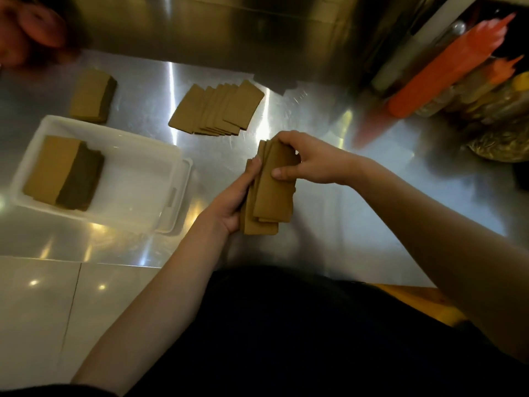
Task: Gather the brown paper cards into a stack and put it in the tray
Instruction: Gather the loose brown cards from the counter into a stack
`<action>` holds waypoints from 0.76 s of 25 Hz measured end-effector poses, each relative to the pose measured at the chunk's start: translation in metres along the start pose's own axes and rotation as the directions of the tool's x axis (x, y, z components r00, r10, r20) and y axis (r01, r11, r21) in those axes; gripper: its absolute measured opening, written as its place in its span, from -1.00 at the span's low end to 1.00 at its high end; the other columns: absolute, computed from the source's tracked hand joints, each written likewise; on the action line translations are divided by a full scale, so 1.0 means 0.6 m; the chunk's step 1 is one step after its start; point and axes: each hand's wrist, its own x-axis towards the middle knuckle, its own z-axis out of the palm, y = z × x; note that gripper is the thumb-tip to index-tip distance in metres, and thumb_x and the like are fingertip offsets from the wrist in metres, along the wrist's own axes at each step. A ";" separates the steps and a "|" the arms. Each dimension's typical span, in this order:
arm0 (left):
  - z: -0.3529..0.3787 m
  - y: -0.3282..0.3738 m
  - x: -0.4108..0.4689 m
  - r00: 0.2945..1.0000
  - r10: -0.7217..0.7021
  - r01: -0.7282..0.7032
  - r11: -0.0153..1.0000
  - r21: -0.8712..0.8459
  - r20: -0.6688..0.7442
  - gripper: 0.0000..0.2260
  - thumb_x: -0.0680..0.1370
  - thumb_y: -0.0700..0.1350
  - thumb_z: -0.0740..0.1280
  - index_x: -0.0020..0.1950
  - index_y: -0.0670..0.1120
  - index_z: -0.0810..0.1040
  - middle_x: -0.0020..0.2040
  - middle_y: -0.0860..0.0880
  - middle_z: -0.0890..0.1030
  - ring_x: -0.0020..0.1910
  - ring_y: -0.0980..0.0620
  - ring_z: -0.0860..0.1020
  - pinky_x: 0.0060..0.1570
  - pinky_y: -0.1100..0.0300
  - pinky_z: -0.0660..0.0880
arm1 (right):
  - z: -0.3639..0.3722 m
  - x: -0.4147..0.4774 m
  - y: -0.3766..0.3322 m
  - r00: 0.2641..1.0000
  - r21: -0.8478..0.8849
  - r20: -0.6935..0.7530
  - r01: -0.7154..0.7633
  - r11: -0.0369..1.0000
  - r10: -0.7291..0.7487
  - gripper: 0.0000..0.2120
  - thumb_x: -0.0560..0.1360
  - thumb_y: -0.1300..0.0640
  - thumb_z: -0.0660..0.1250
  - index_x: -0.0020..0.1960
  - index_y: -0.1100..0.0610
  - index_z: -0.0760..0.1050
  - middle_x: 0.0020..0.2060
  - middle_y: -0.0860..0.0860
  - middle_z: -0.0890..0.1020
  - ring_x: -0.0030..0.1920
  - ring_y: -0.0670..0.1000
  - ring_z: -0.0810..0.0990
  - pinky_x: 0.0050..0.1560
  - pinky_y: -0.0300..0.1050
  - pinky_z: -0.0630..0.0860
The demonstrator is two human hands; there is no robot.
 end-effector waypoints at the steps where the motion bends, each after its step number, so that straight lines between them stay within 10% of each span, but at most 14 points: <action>1: 0.009 -0.006 -0.003 1.000 0.010 -0.009 1.000 -0.021 0.012 -0.38 0.41 0.31 0.29 0.36 0.00 0.47 0.25 -0.19 0.59 0.21 -0.19 0.57 0.17 -0.13 0.51 | 0.005 -0.006 0.002 1.000 -0.017 -0.021 0.014 1.000 -0.014 -0.43 0.51 -0.07 0.36 0.43 0.00 0.25 0.33 -0.01 0.37 0.24 0.00 0.38 0.19 -0.11 0.41; 10: 0.073 -0.062 -0.035 0.987 0.110 -0.123 0.986 -0.112 -0.116 -0.46 0.42 0.21 0.32 0.31 -0.04 0.47 0.10 -0.19 0.62 -0.05 -0.11 0.65 -0.09 -0.01 0.61 | 0.053 -0.086 0.038 0.900 -0.071 -0.405 0.142 0.987 -0.159 -0.60 0.39 -0.17 0.45 0.07 -0.05 0.34 0.08 -0.07 0.40 0.07 -0.05 0.41 0.02 -0.23 0.40; 19: 0.074 -0.066 -0.063 0.977 0.203 -0.209 0.968 -0.135 -0.061 -0.52 0.44 0.15 0.34 0.26 -0.09 0.53 0.05 -0.17 0.67 -0.05 -0.12 0.66 -0.11 -0.04 0.61 | 0.095 -0.123 0.017 0.868 -0.092 -0.436 0.221 0.971 -0.238 -0.78 0.54 -0.09 0.30 0.02 0.06 0.49 -0.04 0.00 0.42 -0.06 -0.03 0.49 -0.04 -0.13 0.53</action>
